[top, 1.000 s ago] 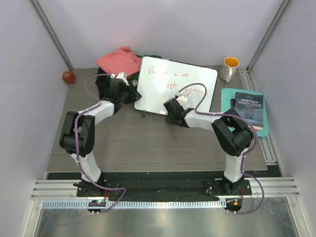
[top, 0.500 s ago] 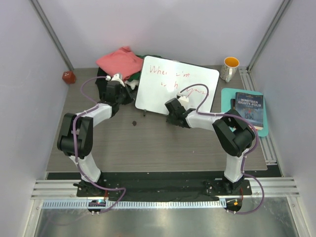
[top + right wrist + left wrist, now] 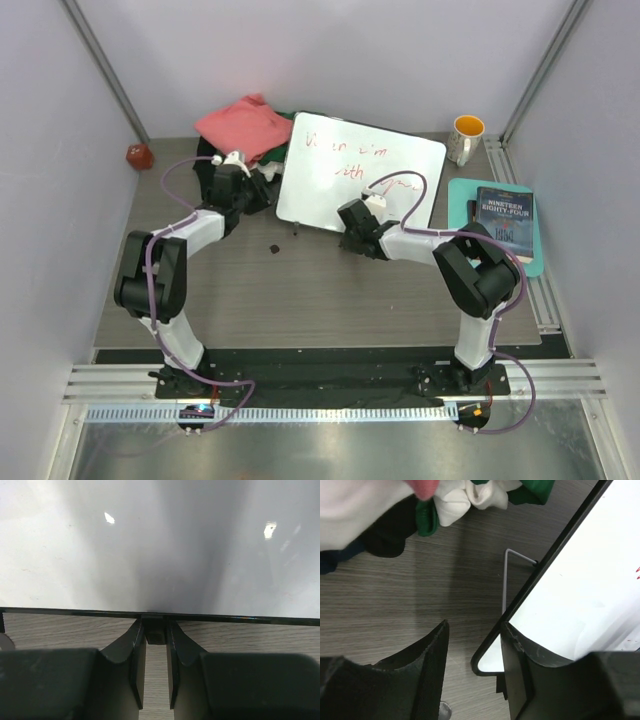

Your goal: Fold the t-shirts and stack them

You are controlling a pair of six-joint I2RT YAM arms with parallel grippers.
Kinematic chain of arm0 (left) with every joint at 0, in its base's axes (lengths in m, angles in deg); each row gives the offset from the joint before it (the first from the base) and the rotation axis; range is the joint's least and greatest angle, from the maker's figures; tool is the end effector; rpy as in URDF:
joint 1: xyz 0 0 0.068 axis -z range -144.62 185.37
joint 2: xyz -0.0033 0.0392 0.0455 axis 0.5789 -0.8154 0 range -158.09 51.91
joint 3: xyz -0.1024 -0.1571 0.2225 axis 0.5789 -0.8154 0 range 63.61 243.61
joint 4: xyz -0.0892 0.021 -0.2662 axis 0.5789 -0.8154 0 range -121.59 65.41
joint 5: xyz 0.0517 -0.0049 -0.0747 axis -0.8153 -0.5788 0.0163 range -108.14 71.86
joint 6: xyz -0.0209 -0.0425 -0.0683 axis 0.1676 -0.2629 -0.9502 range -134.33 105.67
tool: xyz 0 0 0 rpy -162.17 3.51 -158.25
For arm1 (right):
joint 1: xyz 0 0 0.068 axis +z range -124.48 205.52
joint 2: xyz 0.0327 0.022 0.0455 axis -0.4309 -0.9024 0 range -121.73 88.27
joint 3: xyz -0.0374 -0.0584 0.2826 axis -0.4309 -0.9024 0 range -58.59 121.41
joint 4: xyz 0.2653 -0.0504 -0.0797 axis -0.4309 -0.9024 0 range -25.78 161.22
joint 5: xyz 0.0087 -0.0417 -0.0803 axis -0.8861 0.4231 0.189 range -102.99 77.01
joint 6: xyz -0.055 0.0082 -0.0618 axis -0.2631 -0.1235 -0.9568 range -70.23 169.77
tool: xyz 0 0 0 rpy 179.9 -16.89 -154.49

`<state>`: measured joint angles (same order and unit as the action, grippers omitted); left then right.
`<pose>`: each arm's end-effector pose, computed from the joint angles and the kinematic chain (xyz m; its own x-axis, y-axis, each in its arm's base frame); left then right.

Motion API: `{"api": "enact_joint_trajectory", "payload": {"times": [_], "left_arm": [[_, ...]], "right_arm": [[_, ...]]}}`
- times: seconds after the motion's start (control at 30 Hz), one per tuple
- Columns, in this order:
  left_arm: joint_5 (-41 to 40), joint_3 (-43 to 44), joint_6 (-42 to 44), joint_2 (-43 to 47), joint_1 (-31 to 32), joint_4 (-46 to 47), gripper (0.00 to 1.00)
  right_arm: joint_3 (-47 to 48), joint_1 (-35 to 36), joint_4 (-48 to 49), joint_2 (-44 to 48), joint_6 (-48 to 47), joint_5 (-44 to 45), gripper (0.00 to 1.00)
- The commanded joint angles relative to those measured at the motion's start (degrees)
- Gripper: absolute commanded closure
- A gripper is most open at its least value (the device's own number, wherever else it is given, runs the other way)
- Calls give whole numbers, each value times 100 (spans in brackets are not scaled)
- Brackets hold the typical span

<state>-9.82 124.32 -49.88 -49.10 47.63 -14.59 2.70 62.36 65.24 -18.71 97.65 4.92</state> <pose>0.4295 -0.1041 0.1910 -0.5943 -0.4597 -0.6599 -0.0166 0.8274 -0.5614 0.3497 0.2342 0.1231 -0.7309 0.3343 -0.5950 0.1855 0.9363 0.2981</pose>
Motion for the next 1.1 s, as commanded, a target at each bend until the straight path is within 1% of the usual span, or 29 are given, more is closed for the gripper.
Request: {"api": "enact_joint_trajectory", "payload": {"times": [0.0,0.07,0.13,0.4,0.47,0.53,0.57,0.6,0.67,0.7,0.73,0.8,0.83,0.87,0.9,0.97,1.07], "left_arm": [[-295,-41,101,503,-91,-138,51],[-331,-50,110,573,-135,-182,47],[-322,-33,110,609,-205,-218,45],[-243,-6,13,732,-276,-350,44],[-199,-6,-13,706,-276,-341,44],[-164,-6,-57,688,-276,-341,44],[-155,-6,-75,688,-276,-341,44],[-137,-15,-84,688,-276,-341,44],[-129,-41,-127,732,-276,-332,44],[-120,-50,-136,758,-276,-323,44],[-137,-59,-154,776,-267,-323,44],[-172,-33,-163,811,-276,-393,44],[-199,11,-171,811,-276,-550,44],[-295,29,-189,846,-276,-613,44],[-356,29,-180,872,-276,-665,44],[-445,3,-180,1012,-276,-745,44],[-620,-15,-215,1249,-267,-894,44]], "right_arm": [[-452,-230,-1582,-341,-24,388,99],[-443,-221,-1599,-332,-50,389,99],[-452,-230,-1635,-315,-68,397,99],[-461,-230,-1679,-315,-147,292,98],[-487,-221,-1670,-289,-173,213,91],[-574,-221,-1608,-227,-235,99,86],[-610,-221,-1556,-183,-270,55,70],[-636,-221,-1529,-96,-279,11,64],[-724,-212,-1503,27,-323,-42,56],[-742,-204,-1503,167,-340,-60,55],[-794,-195,-1511,229,-349,-77,51],[-847,-125,-1503,448,-367,-60,49],[-856,-64,-1538,528,-367,19,50],[-848,15,-1703,625,-306,289,50],[-813,199,-1801,713,-262,414,50],[-725,376,-2011,924,-157,616,48],[-558,683,-2267,1108,19,748,47]]}}
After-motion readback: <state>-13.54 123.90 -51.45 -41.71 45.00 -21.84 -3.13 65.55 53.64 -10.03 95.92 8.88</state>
